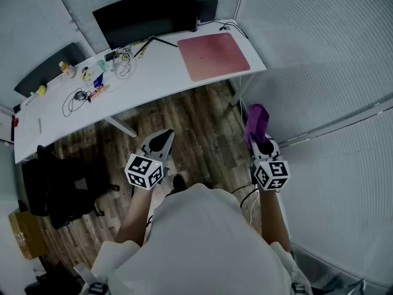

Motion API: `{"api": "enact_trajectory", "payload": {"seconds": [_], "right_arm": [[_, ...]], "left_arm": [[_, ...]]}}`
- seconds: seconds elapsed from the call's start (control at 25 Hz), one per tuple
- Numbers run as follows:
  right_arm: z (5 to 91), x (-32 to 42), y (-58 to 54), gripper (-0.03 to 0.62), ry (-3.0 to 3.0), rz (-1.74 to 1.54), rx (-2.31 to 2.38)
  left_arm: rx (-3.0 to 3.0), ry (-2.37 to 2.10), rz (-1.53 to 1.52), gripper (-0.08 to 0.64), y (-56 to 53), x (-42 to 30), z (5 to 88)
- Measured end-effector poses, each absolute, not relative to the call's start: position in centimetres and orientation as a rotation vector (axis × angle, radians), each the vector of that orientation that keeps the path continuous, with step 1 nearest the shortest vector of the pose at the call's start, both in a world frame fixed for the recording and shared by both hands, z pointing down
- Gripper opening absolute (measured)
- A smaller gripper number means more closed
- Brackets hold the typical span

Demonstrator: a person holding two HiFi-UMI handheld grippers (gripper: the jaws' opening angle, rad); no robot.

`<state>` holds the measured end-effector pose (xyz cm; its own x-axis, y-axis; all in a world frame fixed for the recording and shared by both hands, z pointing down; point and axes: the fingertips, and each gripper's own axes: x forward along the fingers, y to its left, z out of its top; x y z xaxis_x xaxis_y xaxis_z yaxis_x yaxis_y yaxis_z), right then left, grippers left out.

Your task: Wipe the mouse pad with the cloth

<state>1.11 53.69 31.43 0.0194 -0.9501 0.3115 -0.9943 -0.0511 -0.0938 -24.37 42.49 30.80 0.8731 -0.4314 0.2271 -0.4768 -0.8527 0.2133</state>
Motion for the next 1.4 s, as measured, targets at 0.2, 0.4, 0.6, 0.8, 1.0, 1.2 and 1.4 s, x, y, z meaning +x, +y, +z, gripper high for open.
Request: {"api": "enact_trajectory", "payload": {"seconds": [0.2,0.4,0.6,0.8,1.0,1.2,1.4], "right_arm": [[31.4,1.1,53.5,0.121,-2.053,0.438,2.129],[31.1,0.8,53.2,0.121,-2.047,0.44,2.138],[31.1,0.6,52.9,0.121,-2.034,0.461,2.168],[31.3,-0.3,52.4,0.121,-2.011,0.465,2.179],[31.6,-1.6,51.4,0.121,-1.988,0.475,2.195],[31.9,-3.2,50.9,0.121,-1.954,0.489,2.21],[32.2,-4.8,50.1,0.121,-1.942,0.501,2.214]], "left_arm": [[2.782,-0.681,0.247,0.023,42.3,-24.2,30.8],[2.782,-0.668,0.247,0.023,42.0,-24.4,30.9],[2.784,-0.653,0.252,0.023,41.5,-24.8,31.0],[2.784,-0.632,0.261,0.023,40.8,-25.7,31.4],[2.786,-0.594,0.275,0.023,39.8,-26.6,31.9],[2.788,-0.562,0.295,0.023,39.1,-28.0,32.3],[2.784,-0.544,0.298,0.023,38.2,-29.6,32.6]]}}
